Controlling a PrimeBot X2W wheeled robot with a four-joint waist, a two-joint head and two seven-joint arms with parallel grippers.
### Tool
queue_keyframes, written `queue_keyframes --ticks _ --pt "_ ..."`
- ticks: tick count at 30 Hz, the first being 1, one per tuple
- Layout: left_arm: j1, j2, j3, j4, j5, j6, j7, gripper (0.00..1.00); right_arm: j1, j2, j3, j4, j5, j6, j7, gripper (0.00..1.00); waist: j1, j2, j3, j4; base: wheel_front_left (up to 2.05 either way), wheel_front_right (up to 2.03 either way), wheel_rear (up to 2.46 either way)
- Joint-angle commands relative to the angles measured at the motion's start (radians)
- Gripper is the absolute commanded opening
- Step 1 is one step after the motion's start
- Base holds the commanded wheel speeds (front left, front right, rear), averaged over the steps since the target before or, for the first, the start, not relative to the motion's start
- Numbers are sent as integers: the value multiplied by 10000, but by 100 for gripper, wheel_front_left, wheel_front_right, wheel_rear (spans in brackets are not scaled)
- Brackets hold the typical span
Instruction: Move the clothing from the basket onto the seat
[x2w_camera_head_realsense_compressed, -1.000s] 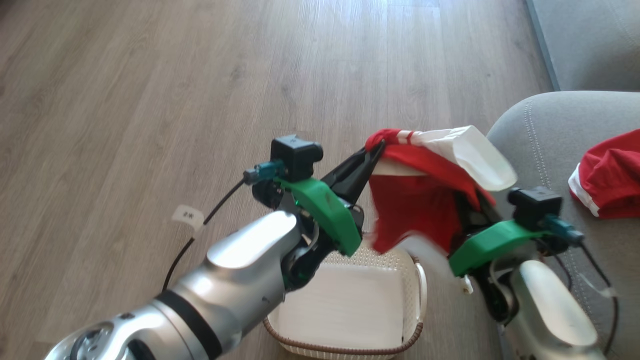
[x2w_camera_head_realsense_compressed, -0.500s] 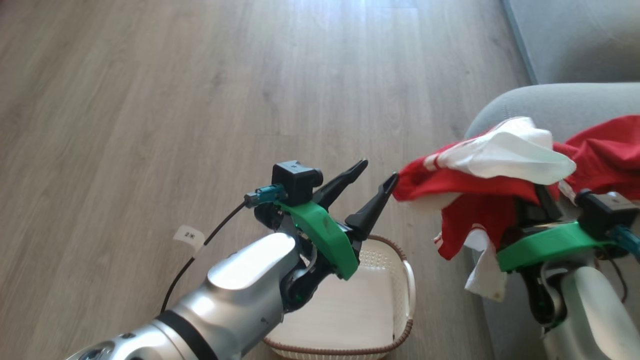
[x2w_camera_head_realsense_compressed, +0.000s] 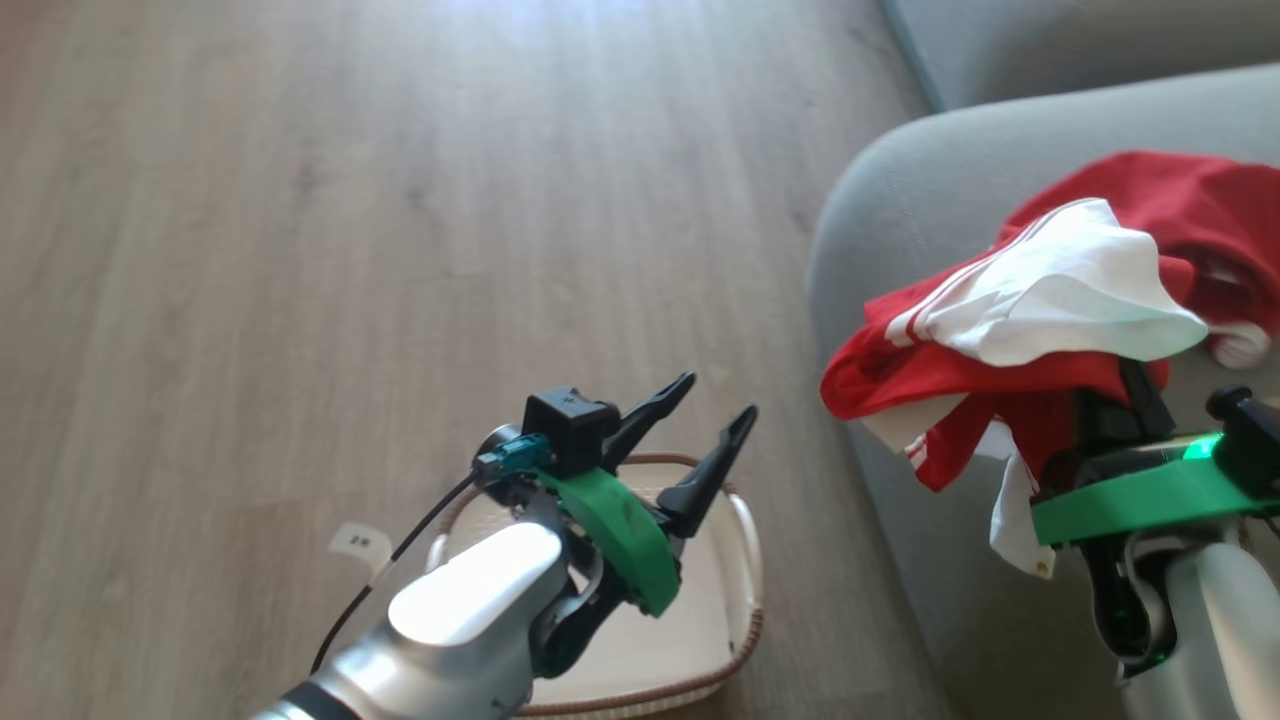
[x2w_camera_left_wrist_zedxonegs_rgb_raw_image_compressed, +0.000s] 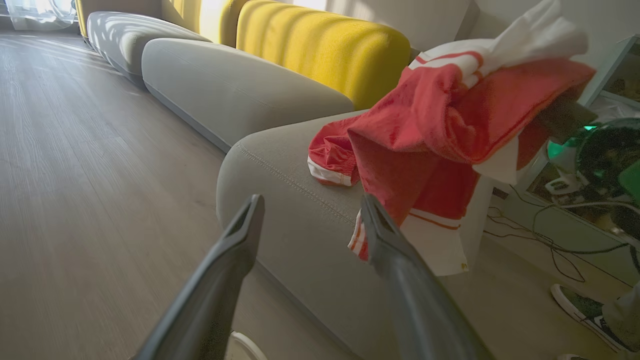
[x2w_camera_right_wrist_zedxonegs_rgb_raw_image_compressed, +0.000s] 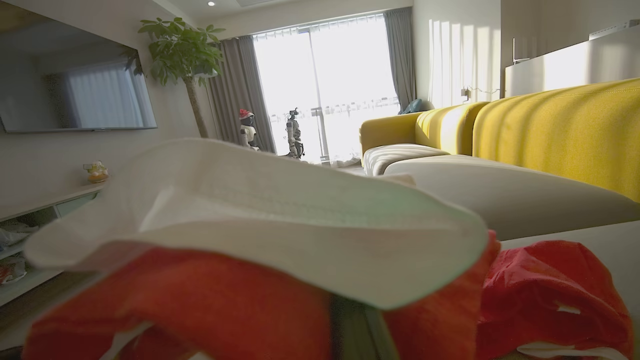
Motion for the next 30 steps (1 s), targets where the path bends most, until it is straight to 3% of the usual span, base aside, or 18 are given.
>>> queue_keyframes --ticks 1,13,22,30 --pt "-319 189 376 -95 35 102 -113 100 -156 -189 142 -495 -60 -2 -65 0 0 0 109 -528 0 0 0" --pt "-244 238 271 653 -410 370 1080 100 -5 -239 229 -1052 -115 -2 -65 0 0 0 417 -2093 0 0 0" --pt "-581 266 281 921 -791 302 2121 100 -141 -270 381 -1166 -99 -2 -65 0 0 0 579 -2754 0 0 0" --pt "-1018 284 508 825 -863 442 2124 100 -257 -244 476 -1215 -99 -2 -65 0 0 0 746 -3186 0 0 0"
